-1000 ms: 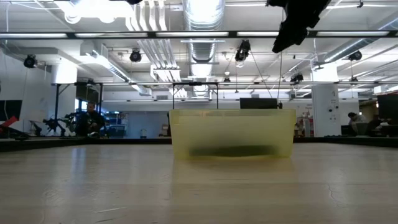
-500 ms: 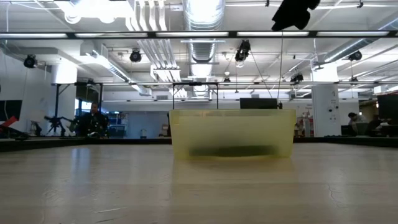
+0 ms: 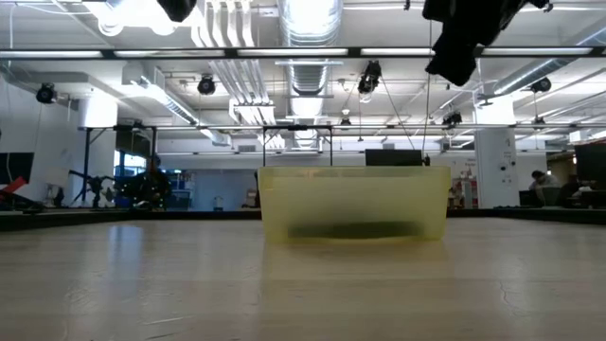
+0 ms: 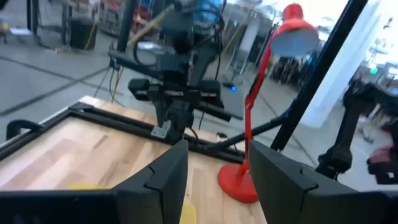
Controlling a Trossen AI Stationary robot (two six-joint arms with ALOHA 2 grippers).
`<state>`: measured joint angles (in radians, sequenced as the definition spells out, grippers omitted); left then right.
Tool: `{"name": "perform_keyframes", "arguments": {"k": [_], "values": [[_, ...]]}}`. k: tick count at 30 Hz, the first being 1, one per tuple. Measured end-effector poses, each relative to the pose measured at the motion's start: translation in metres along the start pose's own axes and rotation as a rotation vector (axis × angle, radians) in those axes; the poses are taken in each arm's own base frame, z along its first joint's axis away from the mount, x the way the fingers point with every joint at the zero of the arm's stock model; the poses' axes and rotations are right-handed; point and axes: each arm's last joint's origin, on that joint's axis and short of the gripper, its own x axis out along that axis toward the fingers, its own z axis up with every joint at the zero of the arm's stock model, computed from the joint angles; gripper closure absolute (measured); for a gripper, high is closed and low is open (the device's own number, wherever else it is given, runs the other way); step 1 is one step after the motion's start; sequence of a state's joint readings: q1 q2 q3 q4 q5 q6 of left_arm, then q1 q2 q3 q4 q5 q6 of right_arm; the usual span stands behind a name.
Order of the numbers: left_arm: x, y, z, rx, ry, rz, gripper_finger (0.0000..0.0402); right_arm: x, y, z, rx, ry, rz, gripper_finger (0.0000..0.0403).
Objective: Pick and place rubber bands into bin
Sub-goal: Return to Home Position
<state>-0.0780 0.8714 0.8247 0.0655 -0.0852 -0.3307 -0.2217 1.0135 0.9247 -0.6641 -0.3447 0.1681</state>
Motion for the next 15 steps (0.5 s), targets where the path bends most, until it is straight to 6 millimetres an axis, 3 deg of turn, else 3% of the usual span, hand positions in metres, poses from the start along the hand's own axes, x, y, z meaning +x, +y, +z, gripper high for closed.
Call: {"name": "perform_keyframes", "arguments": {"k": [3, 7, 11, 15], "values": [[-0.019, 0.007, -0.014, -0.003, -0.048, 0.005, 0.0249, -0.004, -0.004, -0.007, -0.012, -0.040, 0.016, 0.0235], [-0.039, 0.015, -0.033, -0.004, -0.102, -0.015, 0.0249, -0.006, -0.011, -0.014, -0.069, -0.144, 0.176, 0.0234], [-0.053, 0.023, -0.050, -0.007, -0.134, -0.030, 0.0249, -0.002, -0.021, -0.019, -0.080, -0.227, 0.317, 0.0237], [-0.061, 0.027, -0.066, 0.010, -0.143, -0.075, 0.0249, 0.003, -0.030, -0.021, -0.062, -0.288, 0.343, 0.0238]]}}
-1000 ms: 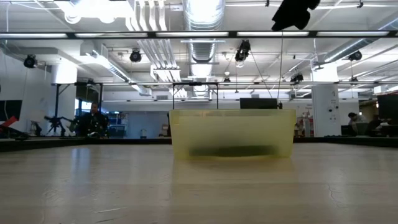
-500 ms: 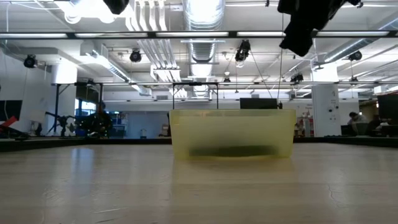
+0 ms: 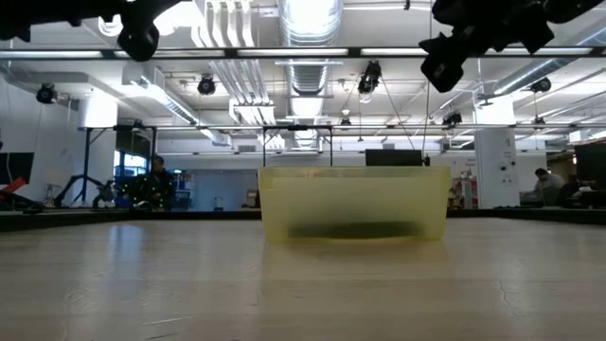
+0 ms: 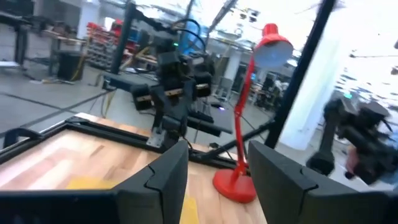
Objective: Pick and place rubber bands into bin
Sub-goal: Return to Home Position
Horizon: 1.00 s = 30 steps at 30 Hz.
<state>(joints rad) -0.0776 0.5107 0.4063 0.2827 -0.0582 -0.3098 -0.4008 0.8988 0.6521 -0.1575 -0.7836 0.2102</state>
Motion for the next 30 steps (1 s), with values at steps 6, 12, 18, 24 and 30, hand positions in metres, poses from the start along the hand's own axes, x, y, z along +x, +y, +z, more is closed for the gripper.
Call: {"name": "perform_keyframes", "arguments": {"k": [6, 12, 18, 24, 30], "values": [[-0.014, 0.009, -0.029, 0.029, 0.037, -0.014, 0.0249, 0.002, -0.015, -0.015, 0.024, -0.075, -0.037, 0.0237], [-0.036, 0.017, -0.050, 0.031, -0.014, -0.034, 0.0249, 0.006, -0.024, -0.033, 0.024, -0.150, -0.039, 0.0237], [-0.053, 0.024, -0.067, 0.023, -0.096, -0.061, 0.0249, 0.004, -0.024, -0.039, -0.084, -0.307, -0.002, 0.0234], [-0.054, 0.028, -0.079, 0.025, -0.074, -0.053, 0.0249, 0.004, -0.032, -0.054, -0.053, -0.381, -0.142, 0.0238], [-0.047, 0.030, -0.088, 0.029, 0.017, -0.024, 0.0249, 0.004, -0.038, -0.067, 0.060, -0.395, -0.225, 0.0234]]}}
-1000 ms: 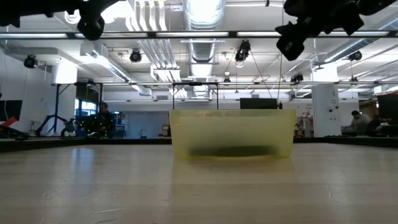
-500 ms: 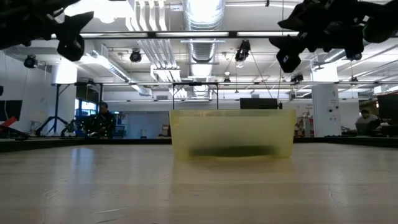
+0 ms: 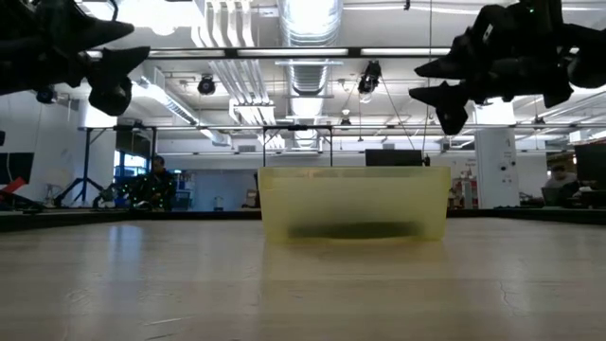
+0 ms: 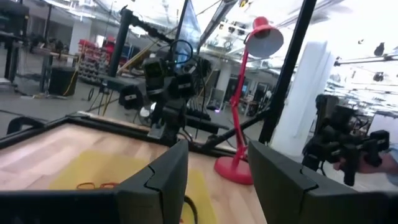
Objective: Pick and place rubber bands into bin
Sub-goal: Return to Home Position
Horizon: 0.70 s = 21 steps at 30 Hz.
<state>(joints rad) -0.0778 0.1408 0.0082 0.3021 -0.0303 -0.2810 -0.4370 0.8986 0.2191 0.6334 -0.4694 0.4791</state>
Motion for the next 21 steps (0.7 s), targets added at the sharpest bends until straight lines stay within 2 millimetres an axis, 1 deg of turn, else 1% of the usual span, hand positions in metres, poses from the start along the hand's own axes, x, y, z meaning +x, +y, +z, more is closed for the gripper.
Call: {"name": "perform_keyframes", "arguments": {"k": [4, 9, 12, 14, 21], "values": [[0.003, 0.001, -0.004, 0.001, 0.036, 0.011, 0.0249, -0.001, -0.001, -0.002, 0.051, 0.009, 0.003, 0.0236], [0.005, 0.002, -0.008, 0.003, 0.082, 0.024, 0.0249, 0.001, 0.002, -0.005, -0.025, 0.115, 0.104, 0.0239], [0.007, 0.003, -0.011, 0.003, 0.105, 0.030, 0.0249, 0.000, -0.001, -0.011, -0.006, 0.191, 0.082, 0.0237], [0.007, 0.003, -0.012, 0.004, 0.118, 0.034, 0.0249, 0.000, -0.002, -0.013, 0.012, 0.213, 0.072, 0.0235], [0.009, 0.004, -0.015, 0.005, 0.147, 0.042, 0.0249, 0.000, -0.002, -0.014, 0.018, 0.220, 0.069, 0.0236]]}}
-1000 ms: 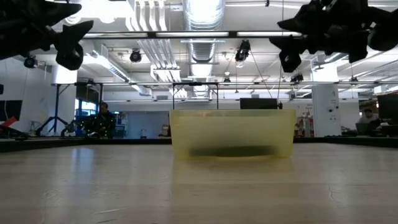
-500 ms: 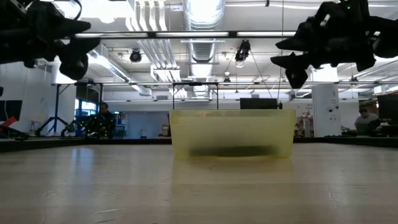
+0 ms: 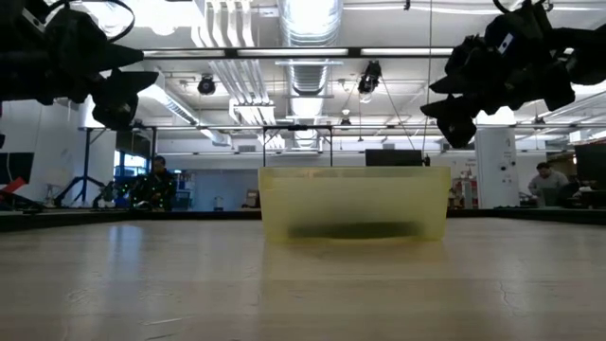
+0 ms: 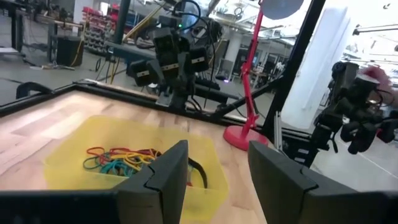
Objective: Pick and place rubber bands into bin
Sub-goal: Return to Home Position
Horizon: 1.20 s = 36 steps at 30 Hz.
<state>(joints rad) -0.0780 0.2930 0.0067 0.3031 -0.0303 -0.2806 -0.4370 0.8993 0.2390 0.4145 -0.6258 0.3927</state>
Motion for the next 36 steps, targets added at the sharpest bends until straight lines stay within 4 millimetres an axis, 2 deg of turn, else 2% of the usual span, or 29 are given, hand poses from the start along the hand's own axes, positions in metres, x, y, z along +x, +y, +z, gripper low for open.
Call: {"name": "perform_keyframes", "arguments": {"k": [9, 17, 36], "values": [[-0.009, -0.003, 0.011, -0.004, -0.121, -0.035, 0.0249, -0.008, 0.008, 0.000, -0.038, -0.043, 0.027, 0.0235], [-0.020, -0.006, 0.022, -0.008, -0.256, -0.074, 0.0249, -0.034, 0.030, 0.002, -0.162, -0.198, 0.099, 0.0238], [-0.021, -0.007, 0.025, -0.009, -0.288, -0.084, 0.0249, -0.087, 0.077, 0.002, -0.430, -0.533, 0.313, 0.0237]]}}
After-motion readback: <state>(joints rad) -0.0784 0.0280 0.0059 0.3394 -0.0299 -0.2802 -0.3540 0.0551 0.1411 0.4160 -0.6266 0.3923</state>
